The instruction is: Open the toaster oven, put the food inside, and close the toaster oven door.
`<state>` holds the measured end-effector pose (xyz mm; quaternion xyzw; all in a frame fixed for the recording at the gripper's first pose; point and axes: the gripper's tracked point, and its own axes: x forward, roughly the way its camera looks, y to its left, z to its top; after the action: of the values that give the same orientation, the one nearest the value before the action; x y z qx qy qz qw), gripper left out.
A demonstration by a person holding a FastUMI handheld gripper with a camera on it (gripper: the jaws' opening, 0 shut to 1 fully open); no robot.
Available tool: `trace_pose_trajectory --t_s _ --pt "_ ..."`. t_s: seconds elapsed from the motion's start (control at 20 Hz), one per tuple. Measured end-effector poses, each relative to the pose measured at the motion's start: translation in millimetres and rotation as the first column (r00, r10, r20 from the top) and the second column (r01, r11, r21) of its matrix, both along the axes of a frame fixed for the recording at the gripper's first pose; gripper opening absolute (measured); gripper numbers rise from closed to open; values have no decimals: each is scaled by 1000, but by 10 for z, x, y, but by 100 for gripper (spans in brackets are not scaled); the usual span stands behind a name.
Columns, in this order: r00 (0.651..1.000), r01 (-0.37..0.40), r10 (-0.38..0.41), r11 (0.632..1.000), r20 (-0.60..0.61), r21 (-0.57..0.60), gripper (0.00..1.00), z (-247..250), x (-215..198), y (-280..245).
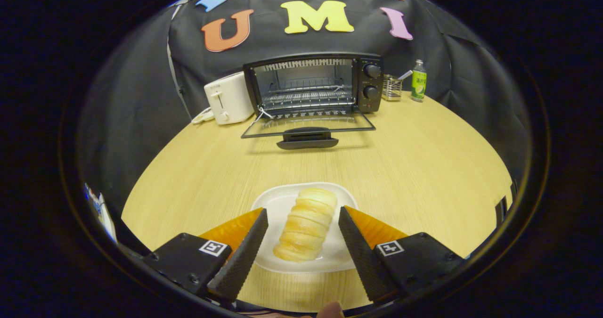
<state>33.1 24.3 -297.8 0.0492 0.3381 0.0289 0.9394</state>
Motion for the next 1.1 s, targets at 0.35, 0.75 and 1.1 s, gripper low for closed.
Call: trace_pose_trajectory --t_s 0.35,0.75,1.1 --pt "997 20 -15 998 -73 60 90 -208 -18 44" --pt "996 69 -62 992 -67 107 48 -180 7 -31" --pt "998 66 -65 990 -13 128 33 187 45 -15"
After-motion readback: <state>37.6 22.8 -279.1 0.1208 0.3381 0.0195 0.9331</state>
